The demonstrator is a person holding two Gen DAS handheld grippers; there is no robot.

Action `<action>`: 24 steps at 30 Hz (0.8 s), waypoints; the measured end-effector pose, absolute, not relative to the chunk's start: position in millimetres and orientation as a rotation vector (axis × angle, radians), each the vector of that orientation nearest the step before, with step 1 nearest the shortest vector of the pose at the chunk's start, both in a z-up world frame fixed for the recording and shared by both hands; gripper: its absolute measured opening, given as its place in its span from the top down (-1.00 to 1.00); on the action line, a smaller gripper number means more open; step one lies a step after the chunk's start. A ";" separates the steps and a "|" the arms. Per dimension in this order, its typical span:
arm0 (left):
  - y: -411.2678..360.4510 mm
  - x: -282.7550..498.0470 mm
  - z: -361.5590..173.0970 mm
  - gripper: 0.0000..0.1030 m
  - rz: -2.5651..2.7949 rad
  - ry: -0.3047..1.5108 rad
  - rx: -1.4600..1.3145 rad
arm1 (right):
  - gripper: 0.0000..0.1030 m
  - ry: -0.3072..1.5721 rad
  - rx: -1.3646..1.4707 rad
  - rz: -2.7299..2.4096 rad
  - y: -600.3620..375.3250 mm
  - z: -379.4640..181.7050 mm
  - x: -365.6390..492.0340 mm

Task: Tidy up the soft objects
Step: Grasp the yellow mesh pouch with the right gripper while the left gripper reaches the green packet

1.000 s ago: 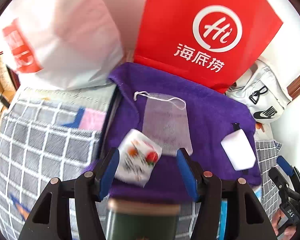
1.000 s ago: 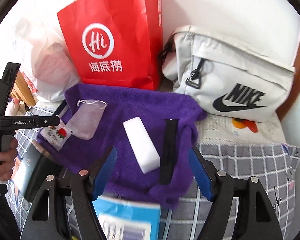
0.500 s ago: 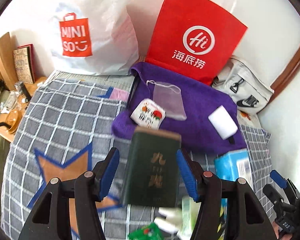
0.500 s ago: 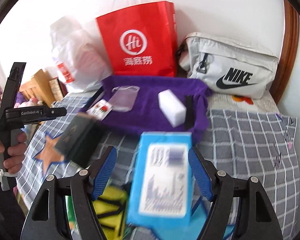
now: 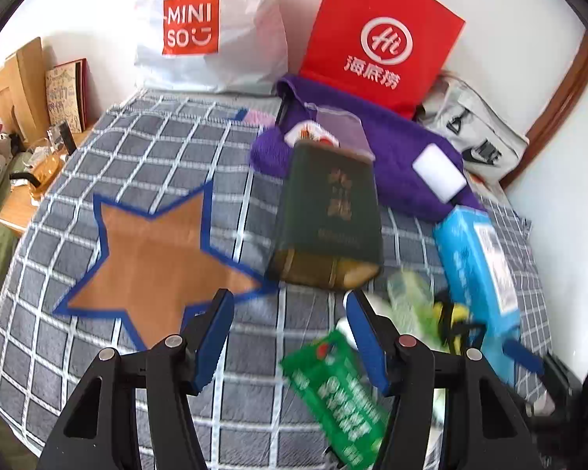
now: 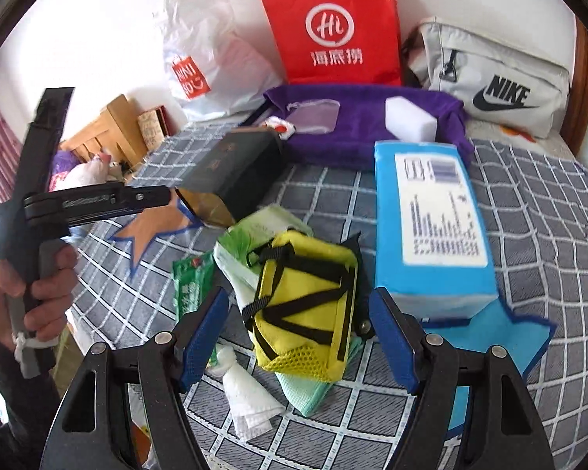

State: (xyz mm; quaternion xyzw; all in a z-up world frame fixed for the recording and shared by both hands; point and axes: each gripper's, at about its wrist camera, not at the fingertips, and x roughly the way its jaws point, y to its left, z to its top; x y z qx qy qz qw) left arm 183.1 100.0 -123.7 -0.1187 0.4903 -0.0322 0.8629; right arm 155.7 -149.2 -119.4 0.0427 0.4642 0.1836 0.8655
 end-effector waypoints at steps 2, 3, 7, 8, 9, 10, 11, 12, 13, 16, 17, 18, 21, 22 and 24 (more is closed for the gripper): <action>104.3 174.4 -129.0 -0.12 -0.070 1.029 -0.249 | -0.44 0.984 0.093 0.356 -146.9 -126.4 157.8; 107.3 170.3 -131.6 -0.12 -0.067 1.030 -0.256 | -0.44 0.996 0.108 0.346 -145.9 -131.6 159.8; 117.0 158.6 -141.6 -0.12 -0.081 1.040 -0.272 | -0.47 1.037 0.166 0.336 -146.1 -149.0 169.0; 118.5 157.4 -143.4 -0.12 -0.081 1.039 -0.272 | -0.49 1.049 0.181 0.337 -145.4 -153.1 171.4; 120.6 156.4 -145.9 -0.12 -0.077 1.041 -0.276 | -0.50 1.060 0.195 0.342 -144.2 -157.2 174.5; 122.7 155.9 -148.9 -0.12 -0.075 1.045 -0.284 | -0.51 1.067 0.198 0.346 -141.8 -160.5 177.1; 123.9 156.2 -151.2 -0.12 -0.075 1.050 -0.292 | -0.53 1.070 0.194 0.342 -139.9 -163.8 178.5; 125.4 156.6 -153.7 -0.12 -0.076 1.054 -0.300 | -0.53 1.071 0.185 0.335 -137.3 -166.7 179.4; 126.1 156.7 -155.4 -0.12 -0.075 1.057 -0.306 | -0.52 1.070 0.182 0.332 -136.0 -168.0 180.0; 125.7 156.9 -158.7 -0.12 -0.081 1.064 -0.316 | -0.25 1.041 0.181 0.350 -136.1 -163.0 175.3; 124.9 157.0 -159.2 -0.12 -0.085 1.065 -0.313 | -0.24 1.032 0.183 0.354 -137.2 -159.6 173.0; 123.6 157.0 -159.5 -0.12 -0.088 1.066 -0.309 | -0.21 1.020 0.184 0.362 -138.4 -156.5 170.6; 120.4 154.8 -159.6 -0.12 -0.093 1.067 -0.306 | -0.18 0.986 0.173 0.380 -139.9 -146.4 161.1; 119.7 153.8 -159.6 -0.12 -0.096 1.069 -0.307 | -0.18 0.976 0.167 0.382 -140.5 -142.7 157.6; 117.3 149.6 -159.2 -0.12 -0.102 1.070 -0.311 | -0.18 0.949 0.161 0.390 -142.7 -134.8 149.3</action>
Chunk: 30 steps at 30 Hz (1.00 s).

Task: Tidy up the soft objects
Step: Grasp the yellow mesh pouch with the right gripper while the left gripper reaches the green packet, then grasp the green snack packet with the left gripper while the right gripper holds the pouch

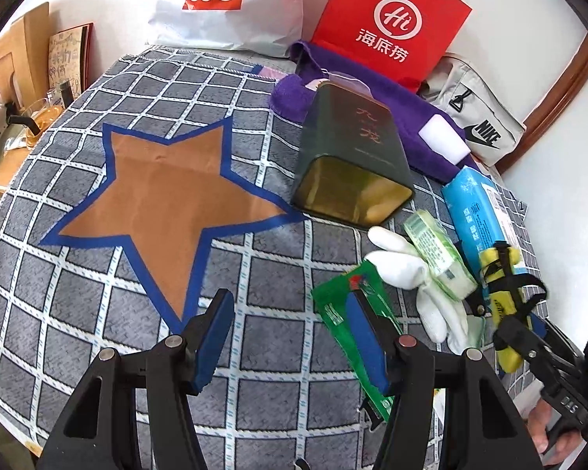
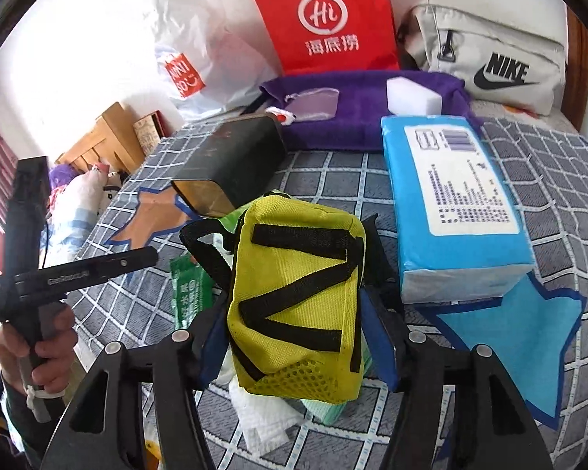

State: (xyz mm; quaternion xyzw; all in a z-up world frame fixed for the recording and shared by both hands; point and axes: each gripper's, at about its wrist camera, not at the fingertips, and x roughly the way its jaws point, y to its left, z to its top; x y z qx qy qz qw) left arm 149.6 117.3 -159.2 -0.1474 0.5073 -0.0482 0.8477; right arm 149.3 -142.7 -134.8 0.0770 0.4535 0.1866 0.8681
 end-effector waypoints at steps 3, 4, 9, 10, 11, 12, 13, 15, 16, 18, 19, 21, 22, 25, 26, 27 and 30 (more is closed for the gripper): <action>112.3 144.1 -159.2 -0.12 -0.116 1.076 -0.321 | -0.18 0.922 0.153 0.401 -148.3 -125.4 135.1; 109.7 142.4 -160.0 -0.12 -0.125 1.084 -0.329 | -0.18 0.917 0.147 0.402 -149.4 -123.9 132.7; 91.2 132.4 -165.2 -0.12 -0.146 1.120 -0.334 | -0.18 0.885 0.095 0.371 -160.2 -119.7 111.3; 87.1 130.6 -166.5 -0.12 -0.155 1.128 -0.341 | -0.18 0.882 0.087 0.364 -162.5 -119.9 108.3; 84.2 129.6 -167.8 -0.12 -0.160 1.135 -0.349 | -0.18 0.876 0.076 0.356 -166.2 -119.9 103.1; 81.3 128.4 -169.0 -0.12 -0.165 1.142 -0.362 | -0.18 0.873 0.067 0.348 -170.0 -120.4 99.4; 77.5 128.0 -170.3 -0.12 -0.167 1.146 -0.372 | -0.18 0.871 0.061 0.342 -173.3 -120.9 96.4; 71.1 129.2 -172.0 -0.12 -0.169 1.150 -0.387 | -0.18 0.874 0.053 0.326 -182.8 -123.5 89.0; 67.4 130.5 -174.0 -0.12 -0.170 1.152 -0.401 | -0.18 0.875 0.050 0.317 -187.8 -125.3 85.7; 58.4 133.4 -177.4 -0.21 -0.152 1.158 -0.392 | -0.18 0.872 0.035 0.303 -196.0 -128.9 79.7; 54.3 133.8 -175.9 -0.26 -0.143 1.144 -0.380 | -0.18 0.866 0.024 0.296 -200.5 -131.6 76.5; 45.0 136.2 -176.1 -0.26 -0.117 1.140 -0.347 | -0.18 0.866 0.015 0.280 -209.8 -137.2 73.3; 40.7 137.1 -176.0 -0.25 -0.095 1.133 -0.324 | -0.18 0.870 0.013 0.267 -213.7 -140.0 72.6; 31.9 139.3 -175.7 -0.08 -0.047 1.113 -0.252 | -0.18 0.890 0.009 0.218 -228.3 -151.5 73.2; 31.2 140.1 -175.2 0.00 -0.027 1.108 -0.233 | -0.18 0.897 0.008 0.205 -231.1 -154.3 74.4; 30.9 141.6 -174.7 0.09 -0.017 1.103 -0.215 | -0.18 0.902 0.008 0.194 -233.5 -157.3 74.3; 38.0 146.0 -173.3 0.30 -0.011 1.105 -0.206 | -0.18 0.918 0.013 0.189 -237.8 -166.5 77.8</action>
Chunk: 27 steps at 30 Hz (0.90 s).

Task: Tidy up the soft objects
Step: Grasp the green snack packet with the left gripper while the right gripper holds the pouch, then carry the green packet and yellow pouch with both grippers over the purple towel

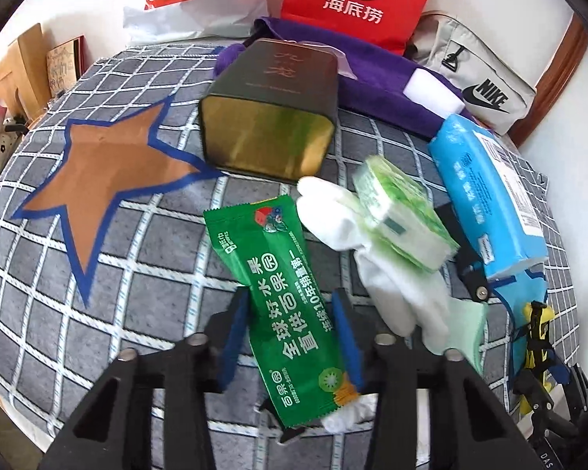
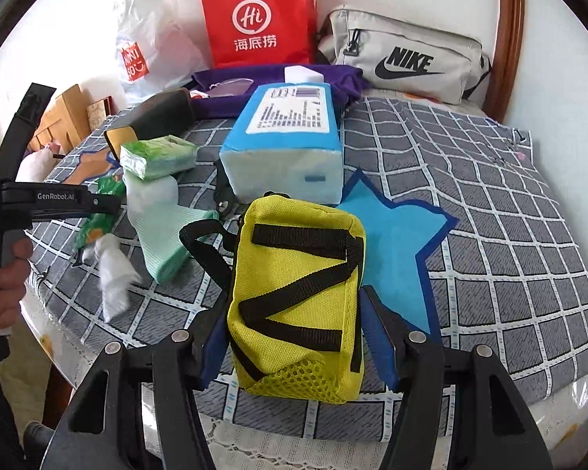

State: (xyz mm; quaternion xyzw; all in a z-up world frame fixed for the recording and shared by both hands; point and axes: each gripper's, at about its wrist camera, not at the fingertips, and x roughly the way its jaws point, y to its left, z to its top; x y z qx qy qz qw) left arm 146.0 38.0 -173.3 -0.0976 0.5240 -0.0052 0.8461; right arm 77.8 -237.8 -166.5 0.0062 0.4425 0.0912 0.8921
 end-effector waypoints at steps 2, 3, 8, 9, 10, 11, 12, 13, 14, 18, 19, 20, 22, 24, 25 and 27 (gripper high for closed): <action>46.0 146.2 -170.8 0.30 -0.010 1.117 -0.198 | -0.19 0.925 0.003 0.194 -237.0 -170.2 78.1; 49.0 145.1 -169.8 0.30 0.005 1.124 -0.177 | -0.19 0.927 -0.010 0.195 -235.8 -171.7 78.4; 54.2 143.5 -170.1 0.17 0.029 1.146 -0.071 | -0.26 0.934 -0.007 0.201 -236.9 -176.5 83.1; 55.6 143.7 -170.2 0.14 0.031 1.146 -0.077 | -0.28 0.937 -0.010 0.201 -236.9 -178.2 84.4; 58.5 143.6 -170.5 0.06 0.034 1.145 -0.095 | -0.30 0.940 -0.013 0.200 -236.5 -179.5 85.5; 60.5 143.4 -170.9 0.01 0.041 1.145 -0.107 | -0.31 0.942 -0.017 0.199 -236.1 -180.2 86.3; 62.7 144.1 -171.8 -0.11 0.052 1.144 -0.120 | -0.34 0.944 -0.021 0.196 -235.4 -180.9 87.1; 63.9 145.3 -172.8 -0.16 0.056 1.139 -0.130 | -0.34 0.946 -0.023 0.196 -235.3 -181.4 87.7; 64.0 146.8 -173.9 -0.18 0.058 1.134 -0.131 | -0.35 0.947 -0.022 0.195 -235.2 -182.0 88.8; 62.0 149.5 -176.0 0.01 0.091 1.104 -0.123 | -0.37 0.956 -0.007 0.190 -235.7 -185.6 94.4; 61.2 149.9 -175.3 0.26 0.109 1.092 -0.107 | -0.37 0.955 -0.007 0.188 -235.5 -186.2 95.3; 60.7 150.6 -174.8 0.34 0.108 1.084 -0.103 | -0.37 0.951 -0.009 0.186 -235.1 -186.1 95.4; 62.3 153.8 -174.1 0.48 0.089 1.080 -0.112 | -0.33 0.948 -0.014 0.182 -234.0 -185.3 95.5; 64.5 158.0 -170.7 0.54 0.067 1.079 -0.128 | -0.24 0.944 -0.022 0.179 -233.2 -183.5 95.7; 66.3 158.9 -168.3 0.55 0.057 1.079 -0.144 | -0.23 0.942 -0.026 0.179 -232.9 -182.4 95.9; 70.3 157.7 -161.7 0.56 0.046 1.059 -0.174 | -0.19 0.943 -0.029 0.178 -233.0 -178.4 97.2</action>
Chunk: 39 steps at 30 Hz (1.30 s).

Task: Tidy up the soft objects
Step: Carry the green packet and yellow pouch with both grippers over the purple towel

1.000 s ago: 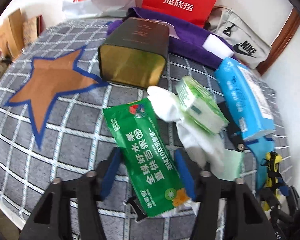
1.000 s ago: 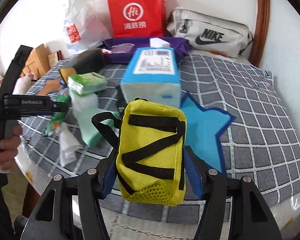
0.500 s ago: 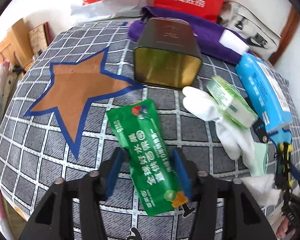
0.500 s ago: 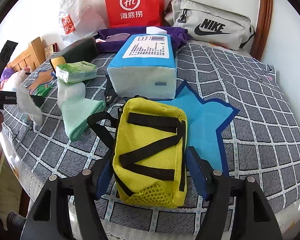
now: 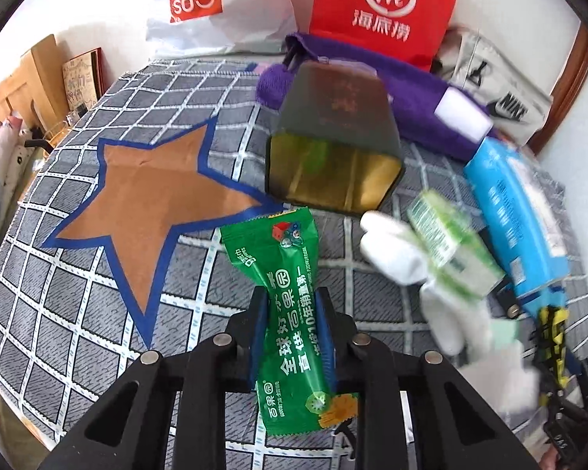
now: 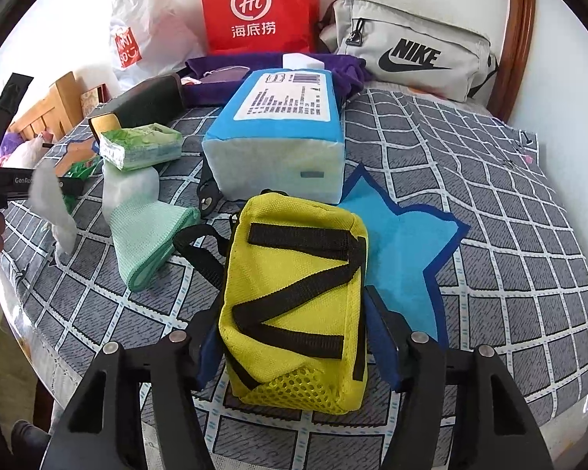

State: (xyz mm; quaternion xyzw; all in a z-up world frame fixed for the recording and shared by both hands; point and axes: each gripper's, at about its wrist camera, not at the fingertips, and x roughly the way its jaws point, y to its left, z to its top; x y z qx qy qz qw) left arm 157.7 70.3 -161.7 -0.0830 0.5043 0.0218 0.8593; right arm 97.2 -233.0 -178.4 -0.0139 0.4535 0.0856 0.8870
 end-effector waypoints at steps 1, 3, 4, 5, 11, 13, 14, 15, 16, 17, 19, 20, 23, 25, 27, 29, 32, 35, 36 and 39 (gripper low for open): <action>71.6 157.7 -158.5 0.56 0.044 1.050 -0.181 | -0.19 0.943 -0.028 0.178 -233.4 -176.9 97.6; 74.5 157.7 -152.9 0.56 0.049 1.043 -0.187 | -0.18 0.940 -0.029 0.173 -234.7 -171.7 98.9; 76.5 157.1 -150.2 0.56 0.051 1.040 -0.192 | -0.18 0.936 -0.029 0.170 -235.6 -168.7 99.3; 77.9 156.3 -148.2 0.56 0.049 1.039 -0.198 | -0.18 0.933 -0.027 0.168 -236.7 -165.9 99.8; 82.7 146.7 -132.0 0.56 0.021 1.014 -0.264 | -0.18 0.913 -0.007 0.187 -241.1 -146.6 99.6; 82.2 147.1 -128.5 0.56 0.013 1.010 -0.269 | -0.18 0.904 0.004 0.200 -242.2 -139.2 99.7; 81.6 147.7 -126.1 0.56 0.014 1.009 -0.267 | -0.18 0.898 0.008 0.206 -242.1 -134.6 100.0; 82.1 147.9 -124.1 0.56 0.015 1.006 -0.269 | -0.18 0.895 0.010 0.209 -241.7 -131.1 100.5; 82.4 148.2 -121.3 0.56 0.014 1.003 -0.272 | -0.18 0.891 0.012 0.211 -241.6 -127.5 101.1; 82.5 148.1 -118.7 0.56 0.010 0.999 -0.273 | -0.18 0.888 0.011 0.209 -241.3 -124.1 102.2; 81.6 148.6 -113.0 0.56 0.005 0.990 -0.270 | -0.18 0.877 0.010 0.208 -240.2 -117.2 103.6; 81.4 149.0 -110.9 0.56 0.004 0.987 -0.270 | -0.18 0.872 0.013 0.211 -239.9 -112.9 105.1; 81.3 152.2 -103.9 0.56 -0.001 0.980 -0.274 | -0.18 0.861 0.021 0.217 -238.7 -102.3 110.9; 80.4 155.3 -99.1 0.56 -0.004 0.973 -0.277 | -0.18 0.854 0.020 0.219 -237.3 -96.0 115.5; 79.3 159.6 -94.8 0.56 -0.009 0.968 -0.278 | -0.18 0.846 0.017 0.220 -235.8 -88.5 121.7; 78.0 163.8 -91.6 0.56 -0.012 0.967 -0.274 | -0.18 0.836 0.016 0.230 -234.3 -81.6 129.4; 76.8 172.6 -85.4 0.56 -0.018 0.963 -0.270 | -0.18 0.819 0.017 0.236 -231.6 -71.3 142.5; 75.8 182.1 -79.5 0.56 -0.022 0.959 -0.261 | -0.18 0.808 0.027 0.249 -228.7 -62.8 156.7; 75.6 186.1 -77.7 0.56 -0.022 0.957 -0.257 | -0.18 0.806 0.028 0.250 -227.7 -60.7 160.8; 75.7 196.4 -74.7 0.56 -0.023 0.955 -0.250 | -0.18 0.799 0.024 0.255 -222.9 -54.6 174.0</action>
